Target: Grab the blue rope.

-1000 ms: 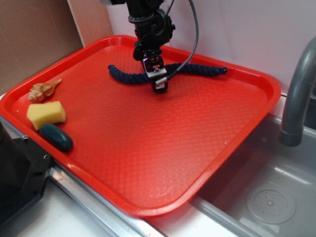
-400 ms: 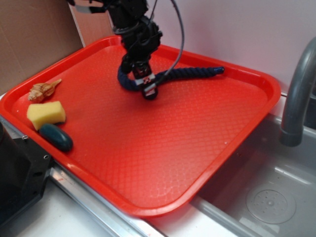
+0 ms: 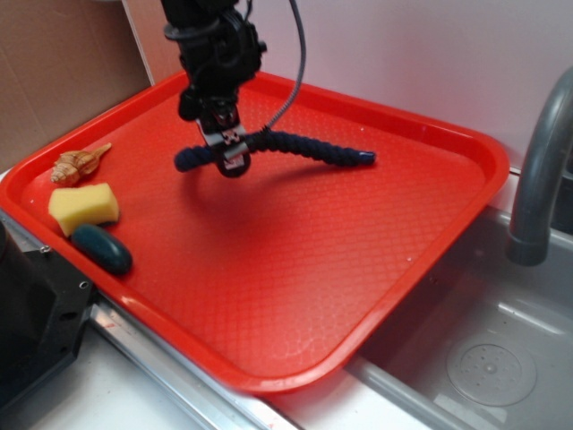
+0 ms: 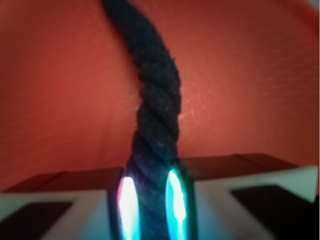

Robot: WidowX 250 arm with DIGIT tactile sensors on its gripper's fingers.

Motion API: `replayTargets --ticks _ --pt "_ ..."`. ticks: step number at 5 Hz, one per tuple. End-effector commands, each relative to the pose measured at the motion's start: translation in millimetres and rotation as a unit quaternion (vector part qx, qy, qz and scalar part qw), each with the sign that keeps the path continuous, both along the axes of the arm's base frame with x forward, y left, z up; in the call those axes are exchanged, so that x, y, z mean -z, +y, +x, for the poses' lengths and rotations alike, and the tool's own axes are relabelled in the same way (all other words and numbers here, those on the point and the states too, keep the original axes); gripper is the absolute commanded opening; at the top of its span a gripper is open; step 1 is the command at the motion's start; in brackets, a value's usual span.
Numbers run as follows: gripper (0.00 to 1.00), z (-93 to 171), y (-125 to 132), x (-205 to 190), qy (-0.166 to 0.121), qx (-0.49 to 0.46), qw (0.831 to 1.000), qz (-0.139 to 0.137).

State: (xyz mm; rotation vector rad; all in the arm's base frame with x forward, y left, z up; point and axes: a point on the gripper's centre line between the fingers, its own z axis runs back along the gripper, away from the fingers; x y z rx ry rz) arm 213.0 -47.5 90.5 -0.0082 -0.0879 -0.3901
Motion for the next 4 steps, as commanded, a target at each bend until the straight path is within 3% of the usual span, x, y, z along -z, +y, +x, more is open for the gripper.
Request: replayTargets --ticks 1,2,3,4 --pt "0.0 -11.9 -8.0 -109.9 -0.038 -0.178 0.983 -0.03" --pt "0.0 -16.0 21.5 -150.5 -0.069 -0.298 0.952 0.005" --pt "0.0 -14.0 36.8 -172.1 -0.085 -0.35 0.933 -0.003" --pt "0.0 -8.0 50.1 -181.0 -0.068 -0.393 0.917 -0.027"
